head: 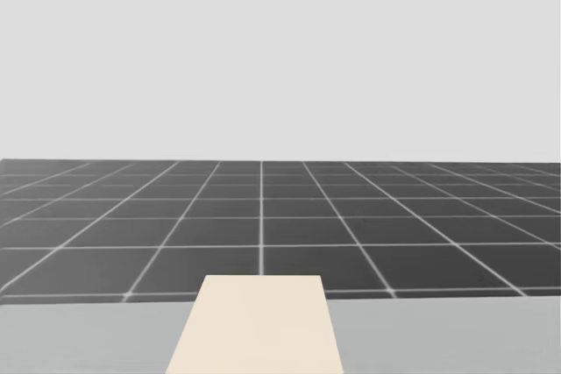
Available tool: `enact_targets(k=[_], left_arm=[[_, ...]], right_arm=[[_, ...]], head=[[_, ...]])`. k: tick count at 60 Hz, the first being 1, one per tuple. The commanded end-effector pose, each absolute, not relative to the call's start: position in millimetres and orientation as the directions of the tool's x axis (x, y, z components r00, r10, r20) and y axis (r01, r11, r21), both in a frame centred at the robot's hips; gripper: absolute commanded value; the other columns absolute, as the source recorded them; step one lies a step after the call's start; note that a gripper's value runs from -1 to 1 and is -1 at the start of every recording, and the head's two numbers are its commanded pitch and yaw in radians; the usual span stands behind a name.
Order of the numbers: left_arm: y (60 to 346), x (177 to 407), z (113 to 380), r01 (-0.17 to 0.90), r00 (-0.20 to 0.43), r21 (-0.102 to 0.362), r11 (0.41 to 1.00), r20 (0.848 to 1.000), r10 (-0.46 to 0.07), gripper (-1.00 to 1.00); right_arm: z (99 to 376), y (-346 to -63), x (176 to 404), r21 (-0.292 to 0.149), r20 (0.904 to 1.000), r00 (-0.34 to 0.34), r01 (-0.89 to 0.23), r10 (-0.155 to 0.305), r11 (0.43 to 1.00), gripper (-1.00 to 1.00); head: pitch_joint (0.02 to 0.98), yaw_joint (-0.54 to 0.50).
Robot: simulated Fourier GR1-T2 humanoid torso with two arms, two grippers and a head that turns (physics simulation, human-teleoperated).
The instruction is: Retrieve the object from inside the box.
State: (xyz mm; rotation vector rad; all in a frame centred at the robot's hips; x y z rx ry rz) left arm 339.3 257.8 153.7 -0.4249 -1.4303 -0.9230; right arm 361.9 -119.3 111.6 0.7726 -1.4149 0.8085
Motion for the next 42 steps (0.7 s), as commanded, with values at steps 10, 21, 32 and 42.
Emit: enact_targets(k=[10, 21, 32, 42], left_arm=[[260.6, 339.9, 154.6, 0.748, -0.119, 0.273, 0.605, 0.952, -0.282, -1.00], [262.4, 340.4, 154.9, 0.747, -0.118, 0.271, 0.608, 0.953, -0.280, -1.00], [263.9, 340.6, 155.9, 0.744, -0.120, 0.271, 0.610, 0.953, -0.277, -1.00], [265.3, 341.4, 156.0, 0.737, -0.120, 0.273, 0.618, 0.953, -0.277, -1.00]], right_arm=[[95.8, -107.5, 364.8, -0.052, 0.9918, 0.023, -0.830, 0.126, 0.555, 1.00], [114.4, -130.5, 359.4, -0.072, 0.9918, 0.006, -0.800, 0.128, 0.596, 1.00], [136.6, -185.7, 346.6, -0.137, 0.9898, -0.073, -0.724, 0.122, 0.676, 1.00], [156.0, -238.2, 330.9, -0.185, 0.9822, -0.145, -0.631, 0.120, 0.753, 1.00]], head=[[0.158, -0.04], [0.156, -0.05], [0.153, -0.05], [0.150, -0.05]])
